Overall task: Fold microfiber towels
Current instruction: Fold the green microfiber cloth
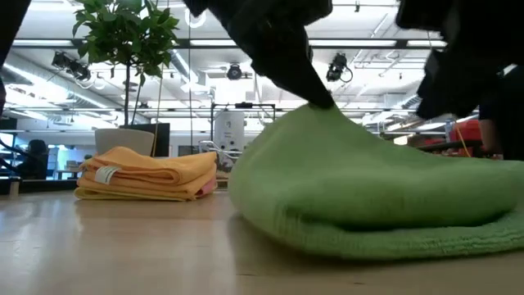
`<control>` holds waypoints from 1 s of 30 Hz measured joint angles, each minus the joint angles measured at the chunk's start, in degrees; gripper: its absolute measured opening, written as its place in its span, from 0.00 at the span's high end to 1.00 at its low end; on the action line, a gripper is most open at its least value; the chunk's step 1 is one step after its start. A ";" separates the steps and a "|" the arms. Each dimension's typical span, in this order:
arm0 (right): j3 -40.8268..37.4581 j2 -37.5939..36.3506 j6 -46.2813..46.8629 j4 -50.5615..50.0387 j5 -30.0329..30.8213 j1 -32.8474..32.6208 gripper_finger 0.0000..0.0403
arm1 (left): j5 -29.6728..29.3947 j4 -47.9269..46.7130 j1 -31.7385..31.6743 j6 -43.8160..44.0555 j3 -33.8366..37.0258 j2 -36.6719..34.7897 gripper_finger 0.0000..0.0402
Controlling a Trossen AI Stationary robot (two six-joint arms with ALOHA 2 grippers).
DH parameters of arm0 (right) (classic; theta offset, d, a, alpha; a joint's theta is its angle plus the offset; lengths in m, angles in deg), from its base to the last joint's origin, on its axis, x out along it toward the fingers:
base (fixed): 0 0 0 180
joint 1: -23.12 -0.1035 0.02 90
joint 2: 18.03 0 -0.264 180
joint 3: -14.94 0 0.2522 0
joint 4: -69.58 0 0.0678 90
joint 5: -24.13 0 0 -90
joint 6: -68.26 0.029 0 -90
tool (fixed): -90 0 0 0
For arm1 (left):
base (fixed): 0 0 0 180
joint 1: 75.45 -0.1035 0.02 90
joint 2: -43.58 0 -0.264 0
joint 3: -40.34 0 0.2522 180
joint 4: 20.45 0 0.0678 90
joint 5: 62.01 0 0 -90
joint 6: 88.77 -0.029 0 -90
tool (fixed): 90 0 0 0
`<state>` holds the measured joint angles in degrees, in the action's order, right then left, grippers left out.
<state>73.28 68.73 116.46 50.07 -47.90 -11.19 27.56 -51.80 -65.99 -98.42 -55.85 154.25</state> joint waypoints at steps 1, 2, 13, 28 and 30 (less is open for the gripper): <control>0.00 1.00 0.06 1.90 -0.01 0.12 0.86 | 0.08 1.82 -0.19 0.07 1.00 0.00 0.95; 0.00 1.68 -0.20 3.78 0.07 0.31 0.92 | 0.13 3.06 -0.37 0.29 1.85 0.01 0.97; 0.02 11.53 4.09 14.71 -6.49 1.65 0.99 | 0.68 8.38 -1.09 -1.81 5.26 1.14 0.94; 0.02 13.32 22.67 6.01 -0.66 -3.77 0.99 | -2.91 14.40 -3.90 -4.52 5.40 5.97 0.77; 0.02 13.81 22.76 6.06 -0.59 -3.71 0.99 | -3.42 15.01 -4.54 -4.50 5.31 6.52 0.71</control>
<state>73.30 82.54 139.22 56.13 -48.49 -14.90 24.14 -36.79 -70.53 -102.92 -50.54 160.78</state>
